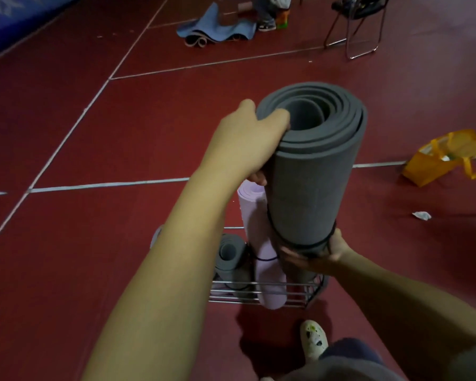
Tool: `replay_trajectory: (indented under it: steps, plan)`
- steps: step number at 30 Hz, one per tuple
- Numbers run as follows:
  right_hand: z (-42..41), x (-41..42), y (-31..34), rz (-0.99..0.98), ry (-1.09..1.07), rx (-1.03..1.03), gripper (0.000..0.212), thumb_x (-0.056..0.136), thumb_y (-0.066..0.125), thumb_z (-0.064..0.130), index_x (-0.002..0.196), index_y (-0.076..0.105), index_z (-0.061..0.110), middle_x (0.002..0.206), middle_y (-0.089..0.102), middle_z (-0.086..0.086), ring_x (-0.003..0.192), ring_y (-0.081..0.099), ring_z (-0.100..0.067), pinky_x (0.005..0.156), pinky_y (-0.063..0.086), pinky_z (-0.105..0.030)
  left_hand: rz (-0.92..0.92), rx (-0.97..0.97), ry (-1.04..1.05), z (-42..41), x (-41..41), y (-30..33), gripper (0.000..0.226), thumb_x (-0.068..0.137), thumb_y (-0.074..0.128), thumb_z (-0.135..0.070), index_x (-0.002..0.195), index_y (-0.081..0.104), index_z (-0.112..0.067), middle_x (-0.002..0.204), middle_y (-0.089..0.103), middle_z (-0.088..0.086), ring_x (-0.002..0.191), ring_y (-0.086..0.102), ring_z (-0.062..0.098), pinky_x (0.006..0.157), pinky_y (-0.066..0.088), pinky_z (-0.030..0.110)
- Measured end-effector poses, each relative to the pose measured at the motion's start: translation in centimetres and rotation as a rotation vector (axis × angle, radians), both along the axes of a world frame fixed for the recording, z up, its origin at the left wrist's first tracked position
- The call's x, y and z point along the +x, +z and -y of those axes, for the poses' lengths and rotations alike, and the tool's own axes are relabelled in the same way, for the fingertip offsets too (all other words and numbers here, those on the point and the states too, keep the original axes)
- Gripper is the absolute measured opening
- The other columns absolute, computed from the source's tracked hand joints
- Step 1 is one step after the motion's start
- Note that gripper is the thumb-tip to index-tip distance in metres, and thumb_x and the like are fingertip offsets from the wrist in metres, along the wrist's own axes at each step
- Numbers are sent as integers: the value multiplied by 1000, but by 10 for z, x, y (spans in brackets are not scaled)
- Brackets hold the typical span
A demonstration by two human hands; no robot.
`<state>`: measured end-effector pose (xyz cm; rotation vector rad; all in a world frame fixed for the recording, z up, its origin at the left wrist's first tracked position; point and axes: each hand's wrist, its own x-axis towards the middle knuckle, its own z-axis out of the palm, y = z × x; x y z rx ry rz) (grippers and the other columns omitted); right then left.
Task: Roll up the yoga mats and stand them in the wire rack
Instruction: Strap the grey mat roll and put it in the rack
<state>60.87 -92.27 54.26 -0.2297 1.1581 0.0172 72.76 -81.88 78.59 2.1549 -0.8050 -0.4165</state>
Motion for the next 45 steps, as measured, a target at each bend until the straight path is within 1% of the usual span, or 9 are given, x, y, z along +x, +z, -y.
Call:
replay_trajectory:
  steps: [2, 7, 12, 18, 24, 29, 34, 40, 45]
  plan:
    - [6, -1, -8, 11, 16, -7, 70, 79, 41, 57, 129, 55, 10, 126, 55, -30, 110, 56, -47, 101, 40, -54, -11, -14, 0, 6, 1, -3, 26, 82, 50, -36, 89, 47, -10, 59, 60, 13, 35, 59, 30, 38, 38, 21]
    - [17, -7, -20, 38, 28, 34, 75, 85, 35, 63, 124, 54, 2, 118, 58, -34, 101, 60, -50, 85, 47, -63, 2, -49, -1, 12, -2, 5, 24, 78, 55, -37, 80, 47, -15, 60, 59, 10, 42, 60, 31, 39, 40, 26]
    - [16, -11, -25, 90, 36, 59, 67, 81, 44, 56, 123, 61, 6, 103, 63, -31, 85, 60, -44, 86, 47, -53, 57, 39, -111, 30, -17, 4, 30, 82, 51, -43, 89, 44, -15, 71, 60, 9, 42, 60, 25, 41, 43, 24]
    - [5, -18, -74, 2, -92, 130, 66, 66, 62, 50, 123, 63, 18, 125, 60, -22, 112, 55, -48, 95, 42, -55, -6, 70, -66, 19, -20, -45, 29, 78, 49, -45, 84, 38, -19, 86, 65, 18, 68, 63, 41, 63, 56, 46]
    - [8, -14, -77, 58, -101, 103, 68, 77, 47, 61, 124, 62, 14, 125, 59, -24, 117, 52, -45, 101, 36, -52, -8, -2, -59, 9, -23, -51, 26, 78, 52, -41, 79, 36, -20, 74, 62, 12, 62, 62, 39, 61, 55, 53]
    - [5, -12, -101, 26, -154, 95, 59, 83, 44, 59, 130, 56, 25, 124, 59, -14, 110, 55, -38, 82, 49, -58, -151, 126, -2, 14, -3, -90, 25, 74, 45, -47, 83, 37, -26, 91, 65, 16, 77, 64, 40, 73, 55, 51]
    - [-1, -7, -113, -38, -49, 169, 64, 79, 52, 67, 100, 65, 7, 101, 63, -21, 96, 55, -43, 59, 53, -61, -201, 211, 151, 6, 8, -146, 32, 89, 48, -33, 116, 45, -16, 121, 57, 13, 108, 55, 31, 79, 38, 30]
    - [4, -7, -135, -80, -22, 12, 71, 76, 46, 68, 125, 58, 18, 130, 56, -14, 122, 51, -38, 101, 37, -62, -90, 260, 98, 21, 4, -130, 38, 88, 51, -34, 120, 43, -13, 114, 61, 12, 105, 56, 30, 74, 36, 28]
    - [9, -26, -132, -4, -9, -6, 58, 87, 45, 45, 135, 50, 13, 135, 54, -14, 122, 52, -33, 102, 39, -55, -123, 257, -5, 36, -38, -123, 35, 86, 52, -43, 105, 34, -20, 91, 56, 6, 90, 54, 34, 70, 36, 32]
